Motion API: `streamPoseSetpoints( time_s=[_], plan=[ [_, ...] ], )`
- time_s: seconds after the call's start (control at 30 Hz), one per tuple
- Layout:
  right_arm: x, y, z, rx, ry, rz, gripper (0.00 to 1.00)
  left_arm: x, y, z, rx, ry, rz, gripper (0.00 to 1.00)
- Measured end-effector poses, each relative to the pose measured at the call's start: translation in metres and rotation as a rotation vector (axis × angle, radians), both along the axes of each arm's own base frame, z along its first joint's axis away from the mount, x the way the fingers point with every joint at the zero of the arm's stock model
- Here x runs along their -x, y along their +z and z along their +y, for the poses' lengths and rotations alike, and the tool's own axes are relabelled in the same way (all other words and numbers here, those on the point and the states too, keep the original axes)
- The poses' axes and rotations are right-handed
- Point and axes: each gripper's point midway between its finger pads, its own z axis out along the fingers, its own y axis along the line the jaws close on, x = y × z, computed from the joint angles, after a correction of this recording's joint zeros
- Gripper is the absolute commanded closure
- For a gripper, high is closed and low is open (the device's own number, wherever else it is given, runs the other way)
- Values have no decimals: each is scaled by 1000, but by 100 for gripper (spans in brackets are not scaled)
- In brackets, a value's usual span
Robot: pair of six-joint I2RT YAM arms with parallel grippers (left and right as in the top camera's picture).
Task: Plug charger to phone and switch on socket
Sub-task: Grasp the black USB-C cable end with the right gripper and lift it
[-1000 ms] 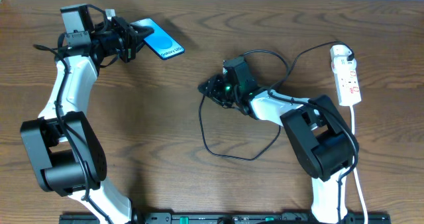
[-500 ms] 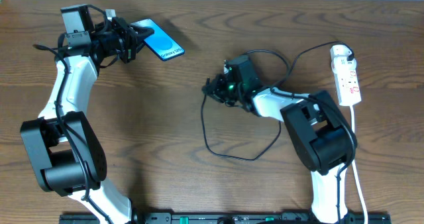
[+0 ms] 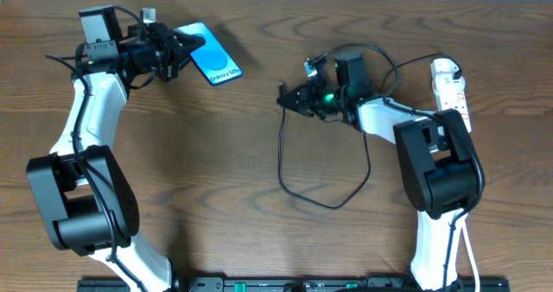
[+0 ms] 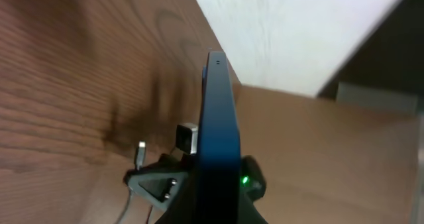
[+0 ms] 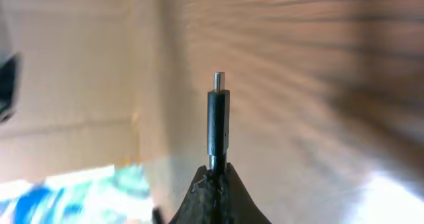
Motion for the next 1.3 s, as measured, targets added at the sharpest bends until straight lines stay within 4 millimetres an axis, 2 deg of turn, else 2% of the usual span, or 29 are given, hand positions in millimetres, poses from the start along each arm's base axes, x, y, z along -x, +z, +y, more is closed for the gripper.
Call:
streamPoseSetpoints(
  time_s=[0.27, 0.47, 0.63, 0.93, 1.3],
  plan=[
    [40, 67, 11, -223, 275, -122, 99, 14, 15, -13, 29, -142, -137, 93],
    [67, 100, 15, -328, 420, -152, 99, 18, 20, -16, 36, -181, -184, 93],
    [79, 109, 18, -359, 472, -145, 99, 18, 23, -16, 28, -193, -222, 93],
    [87, 112, 29, -362, 497, -120, 99, 7, 38, -14, 25, -183, -305, 93],
    [86, 131, 44, -373, 505, -180, 99, -5, 65, -13, 75, -151, -339, 93]
  ],
)
